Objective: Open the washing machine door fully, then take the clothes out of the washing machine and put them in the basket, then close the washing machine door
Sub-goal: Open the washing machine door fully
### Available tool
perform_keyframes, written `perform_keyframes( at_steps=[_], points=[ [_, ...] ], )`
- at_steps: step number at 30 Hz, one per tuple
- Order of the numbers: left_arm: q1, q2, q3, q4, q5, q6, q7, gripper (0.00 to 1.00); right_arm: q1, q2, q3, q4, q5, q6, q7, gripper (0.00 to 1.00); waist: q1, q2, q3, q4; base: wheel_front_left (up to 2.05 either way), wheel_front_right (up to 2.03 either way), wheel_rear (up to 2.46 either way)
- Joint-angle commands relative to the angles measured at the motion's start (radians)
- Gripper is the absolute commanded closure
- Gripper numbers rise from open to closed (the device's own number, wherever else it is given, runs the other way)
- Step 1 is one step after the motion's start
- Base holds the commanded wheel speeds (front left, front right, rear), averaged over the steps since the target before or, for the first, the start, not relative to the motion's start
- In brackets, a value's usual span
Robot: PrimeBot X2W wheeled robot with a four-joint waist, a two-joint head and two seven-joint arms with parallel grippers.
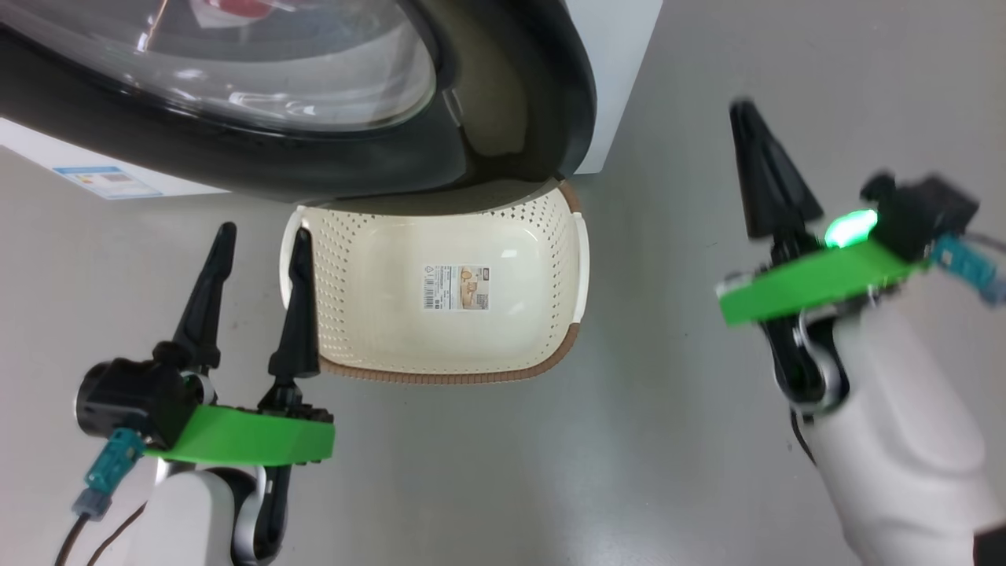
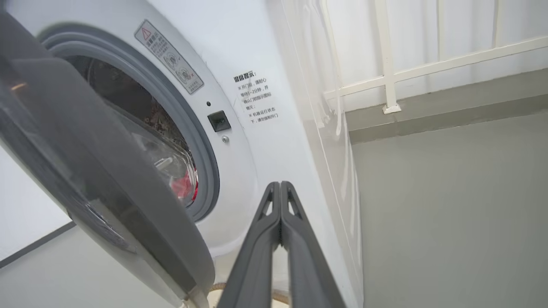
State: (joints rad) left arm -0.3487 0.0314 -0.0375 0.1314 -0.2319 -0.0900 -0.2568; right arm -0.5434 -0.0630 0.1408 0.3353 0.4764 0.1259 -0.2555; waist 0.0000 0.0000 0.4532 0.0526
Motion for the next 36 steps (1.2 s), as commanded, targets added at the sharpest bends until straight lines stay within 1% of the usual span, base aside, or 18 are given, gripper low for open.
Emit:
perform_keyframes(
  at_steps=[1, 3, 5, 7, 9, 13, 16, 19, 23, 27, 28, 33, 34, 36],
  points=[
    [-0.012, 0.019, 0.026, -0.024, -0.009, -0.005, -0.005, 0.0, -0.042, 0.011, 0.037, 0.001, 0.049, 0.005, -0.006, 1.0, 0.0, 0.0, 0.001, 0.004, 0.0, 0.0, 0.0],
    [-0.015, 0.019, 0.024, -0.025, -0.024, -0.005, -0.005, 0.0, -0.094, 0.012, 0.068, 0.036, 0.124, 0.005, -0.006, 1.0, 0.0, 0.0, 0.001, 0.009, 0.0, 0.0, 0.0],
    [-0.017, 0.019, 0.019, -0.025, -0.032, -0.005, -0.005, 0.0, -0.14, 0.012, 0.104, 0.07, 0.226, 0.005, -0.006, 1.0, 0.0, 0.0, 0.001, 0.016, 0.0, 0.0, 0.0],
    [-0.018, 0.019, 0.017, -0.026, -0.038, -0.005, -0.005, 0.0, -0.185, 0.011, 0.144, 0.087, 0.372, 0.005, 0.011, 1.0, 0.0, 0.0, 0.002, 0.024, 0.0, 0.0, 0.0],
    [-0.018, 0.019, 0.018, -0.027, -0.041, -0.005, -0.005, 0.0, -0.226, 0.0, 0.168, 0.08, 0.515, 0.005, 0.048, 1.0, 0.0, 0.0, 0.005, 0.031, 0.0, 0.0, 0.0],
    [-0.017, 0.019, 0.019, -0.025, -0.049, -0.005, -0.005, 0.0, -0.285, -0.021, 0.175, 0.04, 0.78, 0.005, 0.146, 1.0, 0.0, 0.0, 0.01, 0.04, 0.0, 0.0, 0.0],
    [-0.018, 0.019, 0.017, -0.024, -0.054, -0.005, -0.005, 0.0, -0.315, -0.031, 0.166, 0.017, 0.94, 0.005, 0.245, 1.0, 0.0, 0.0, 0.013, 0.045, 0.0, 0.0, 0.0],
    [-0.02, 0.019, 0.015, -0.021, -0.057, -0.005, -0.005, 0.0, -0.337, -0.04, 0.167, 0.01, 1.063, 0.005, 0.376, 1.0, 0.0, 0.0, 0.016, 0.048, 0.0, 0.0, 0.0],
    [-0.024, 0.019, 0.012, -0.02, -0.058, -0.006, -0.005, 0.0, -0.365, -0.049, 0.161, 0.021, 1.179, 0.005, 0.537, 1.0, 0.0, 0.0, 0.017, 0.052, 0.0, 0.0, 0.0],
    [-0.026, 0.019, 0.007, -0.016, -0.057, -0.007, -0.005, 0.0, -0.388, -0.057, 0.16, 0.035, 1.248, 0.005, 0.683, 1.0, 0.0, 0.0, 0.017, 0.056, 0.0, 0.0, 0.0],
    [-0.026, 0.019, 0.007, -0.016, -0.057, -0.007, -0.005, 0.0, -0.388, -0.057, 0.16, 0.035, 1.248, 0.005, 0.683, 1.0, 0.0, 0.0, 0.017, 0.056, 0.0, 0.0, 0.0],
    [-0.027, 0.019, 0.001, -0.01, -0.059, -0.005, -0.005, 0.0, -0.393, -0.065, 0.175, 0.036, 1.266, 0.005, 0.809, 1.0, 0.0, 0.0, 0.012, 0.063, 0.0, 0.0, 0.0],
    [-0.026, 0.019, -0.002, -0.009, -0.06, -0.003, -0.005, 0.0, -0.385, -0.063, 0.183, 0.025, 1.265, 0.005, 0.848, 1.0, 0.0, 0.0, 0.008, 0.067, 0.0, 0.0, 0.0],
    [-0.024, 0.019, -0.005, -0.005, -0.061, -0.003, -0.005, 0.0, -0.369, -0.062, 0.191, 0.014, 1.264, 0.005, 0.886, 1.0, 0.0, 0.0, -0.001, 0.072, 0.0, 0.0, 0.0]
  ],
)
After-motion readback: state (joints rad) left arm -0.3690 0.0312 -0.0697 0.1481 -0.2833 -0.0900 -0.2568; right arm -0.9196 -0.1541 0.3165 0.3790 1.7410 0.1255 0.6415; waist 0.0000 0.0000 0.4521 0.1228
